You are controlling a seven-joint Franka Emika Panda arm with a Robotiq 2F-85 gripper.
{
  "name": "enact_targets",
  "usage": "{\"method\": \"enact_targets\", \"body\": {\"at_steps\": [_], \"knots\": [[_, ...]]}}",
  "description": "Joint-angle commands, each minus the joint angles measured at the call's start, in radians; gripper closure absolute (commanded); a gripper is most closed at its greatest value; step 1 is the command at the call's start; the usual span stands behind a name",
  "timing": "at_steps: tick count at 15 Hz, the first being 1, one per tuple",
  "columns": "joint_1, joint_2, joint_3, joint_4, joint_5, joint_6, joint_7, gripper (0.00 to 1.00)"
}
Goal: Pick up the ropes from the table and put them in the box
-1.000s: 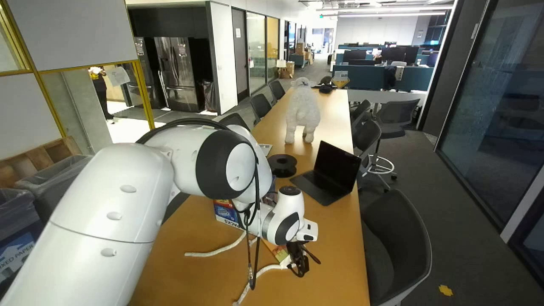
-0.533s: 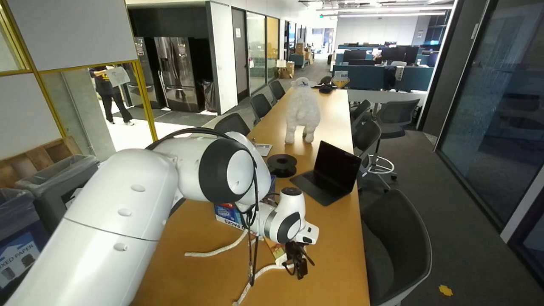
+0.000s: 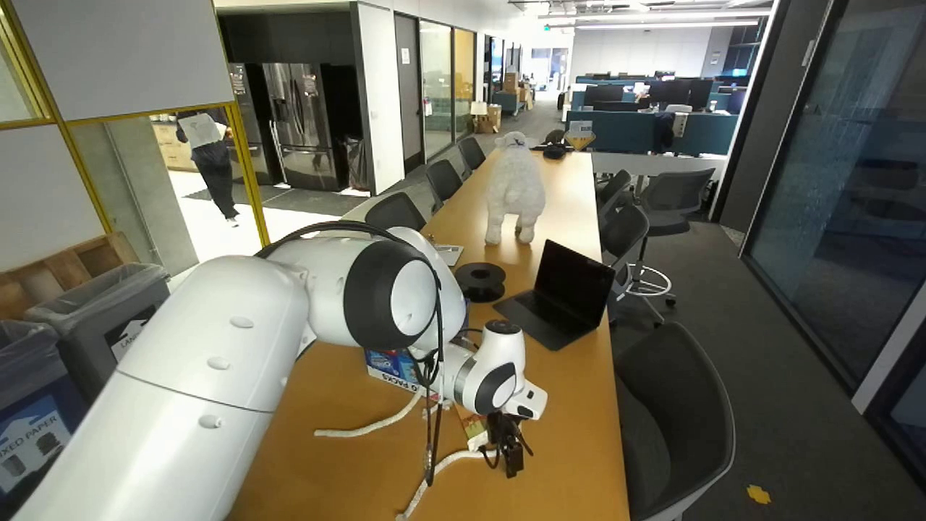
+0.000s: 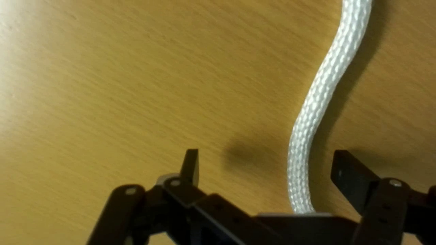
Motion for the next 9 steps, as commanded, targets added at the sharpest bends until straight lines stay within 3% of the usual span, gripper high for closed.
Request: {"method": "enact_targets", "body": {"at_steps": [1,7,8,9], "knots": [[-0.048,0.004,0.036,0.032,0.055,-0.024,-0.023,0.0],[-0.085,0.008,0.065,0.04,0.088,-0.028,-0.034,0.0],[-0.084,0.009,0.064,0.04,0.088,-0.026,-0.031,0.25],[-0.083,0.008,0.063,0.039,0.087,-0.025,-0.032,0.28]]}}
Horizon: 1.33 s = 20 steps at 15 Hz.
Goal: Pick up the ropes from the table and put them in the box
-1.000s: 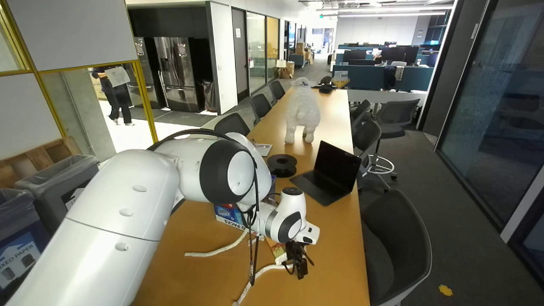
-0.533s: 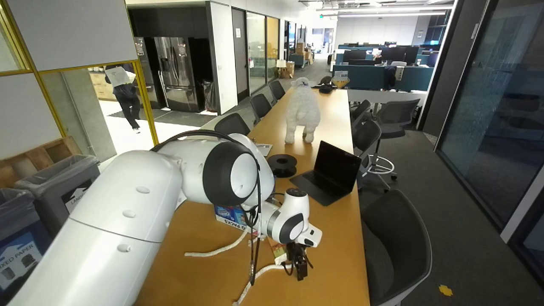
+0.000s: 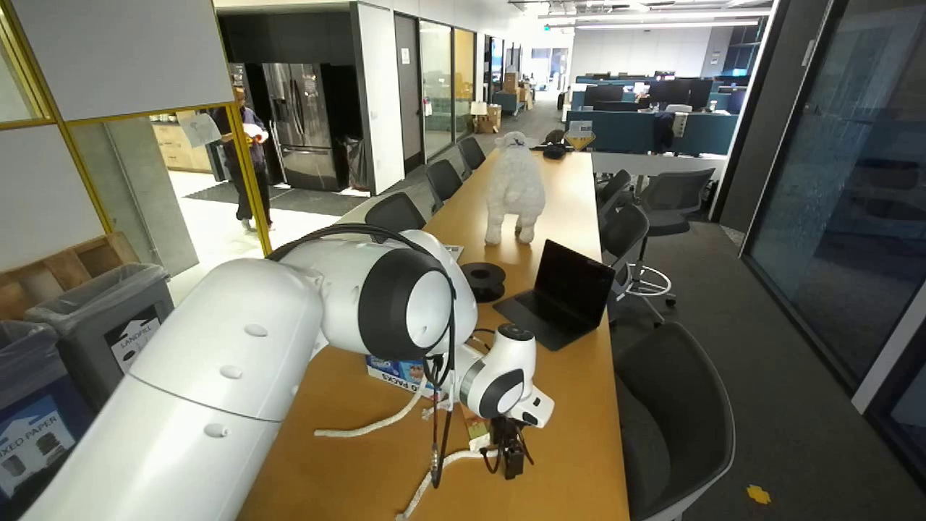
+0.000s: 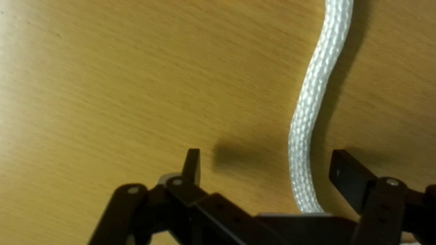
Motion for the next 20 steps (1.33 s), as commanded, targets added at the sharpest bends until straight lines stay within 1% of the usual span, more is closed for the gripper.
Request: {"method": "enact_targets", "body": {"at_steps": [1,3,5,8,9,11,13,16,18,20], "knots": [[-0.009,0.008,0.007,0.026,0.026,-0.017,-0.024,0.34],[-0.007,0.006,0.006,0.025,0.024,-0.017,-0.024,0.51],[-0.005,0.004,0.006,0.029,0.022,-0.016,-0.025,0.65],[-0.004,0.002,0.006,0.031,0.021,-0.016,-0.025,0.89],[-0.005,0.001,0.007,0.031,0.021,-0.017,-0.025,0.92],[-0.005,0.001,0.008,0.03,0.022,-0.016,-0.027,0.96],[-0.002,-0.001,0.007,0.028,0.02,-0.015,-0.027,0.92],[0.009,-0.029,-0.002,0.014,0.012,-0.016,-0.025,0.92],[0.018,-0.085,-0.003,-0.018,0.01,-0.004,-0.037,0.92],[0.046,-0.169,-0.017,-0.065,-0.002,0.01,-0.04,0.92]]}}
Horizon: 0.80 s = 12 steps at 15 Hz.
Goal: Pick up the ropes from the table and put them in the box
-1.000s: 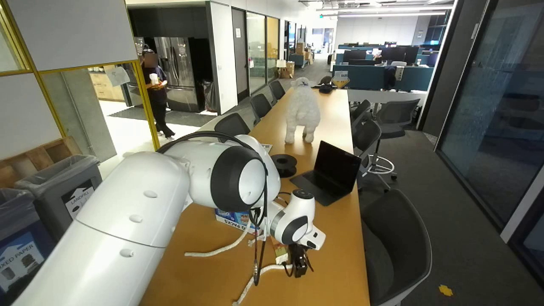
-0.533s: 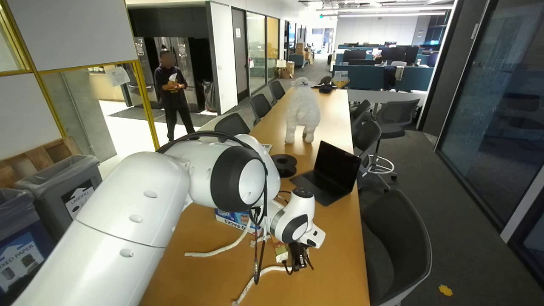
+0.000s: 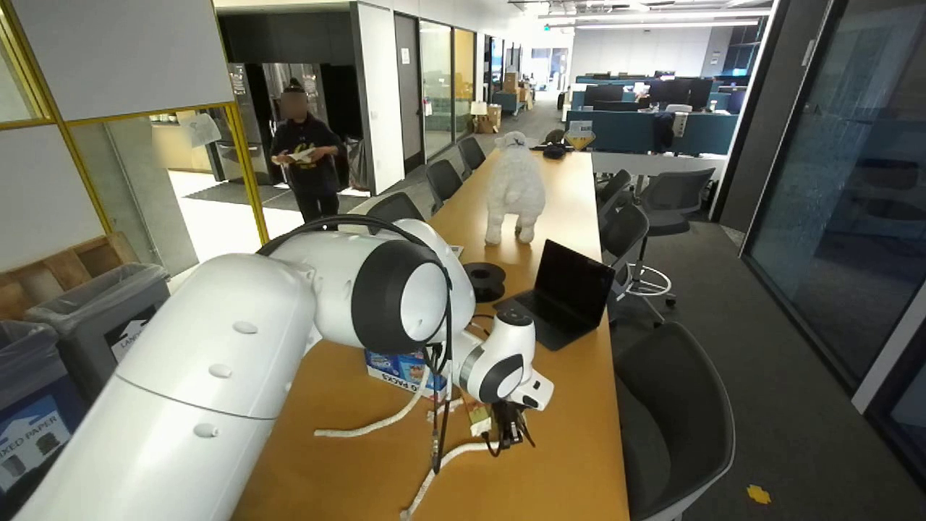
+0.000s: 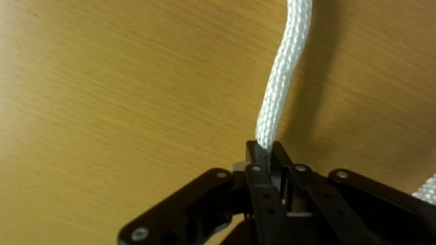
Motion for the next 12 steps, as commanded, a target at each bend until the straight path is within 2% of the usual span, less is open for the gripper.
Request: {"method": "enact_targets", "body": {"at_steps": [1,4,7,12], "knots": [[0.05,-0.166,-0.026,-0.09,-0.008,0.007,-0.023,0.92],[0.113,-0.292,-0.059,-0.137,-0.051,0.019,-0.003,0.92],[0.205,-0.41,-0.115,-0.171,-0.159,0.022,0.047,0.92],[0.354,-0.571,-0.212,-0.12,-0.479,-0.063,0.267,0.92]]}}
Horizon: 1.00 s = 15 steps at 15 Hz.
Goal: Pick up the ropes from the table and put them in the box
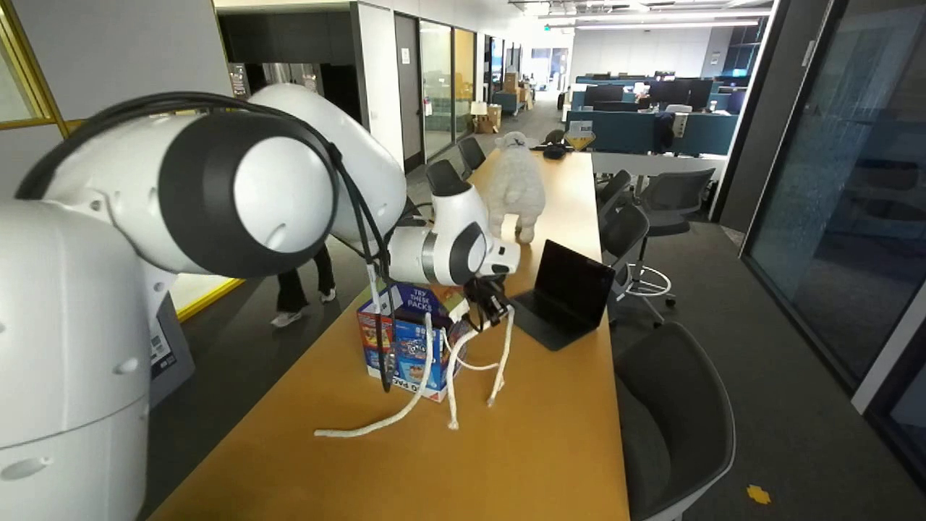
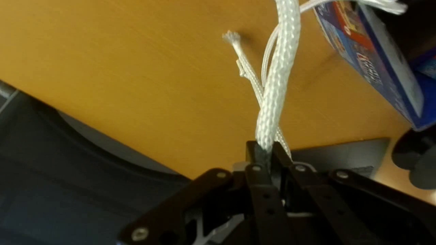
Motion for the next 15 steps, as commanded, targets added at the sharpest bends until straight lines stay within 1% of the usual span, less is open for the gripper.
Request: {"method": "enact_targets", "body": {"at_steps": [1,3,6,7,10,12,14,15], "knots": [[0.085,-0.134,-0.052,0.028,-0.223,-0.09,0.173,0.92],[0.083,-0.192,-0.017,0.083,-0.326,-0.176,0.25,0.92],[0.054,-0.263,0.073,0.178,-0.398,-0.311,0.302,0.92],[0.039,-0.278,0.106,0.205,-0.394,-0.339,0.296,0.92],[0.008,-0.308,0.195,0.263,-0.353,-0.35,0.271,0.92],[-0.009,-0.308,0.24,0.279,-0.317,-0.314,0.265,0.92],[-0.025,-0.29,0.277,0.284,-0.238,-0.261,0.232,0.92],[-0.031,-0.275,0.296,0.284,-0.186,-0.232,0.193,0.92]]}}
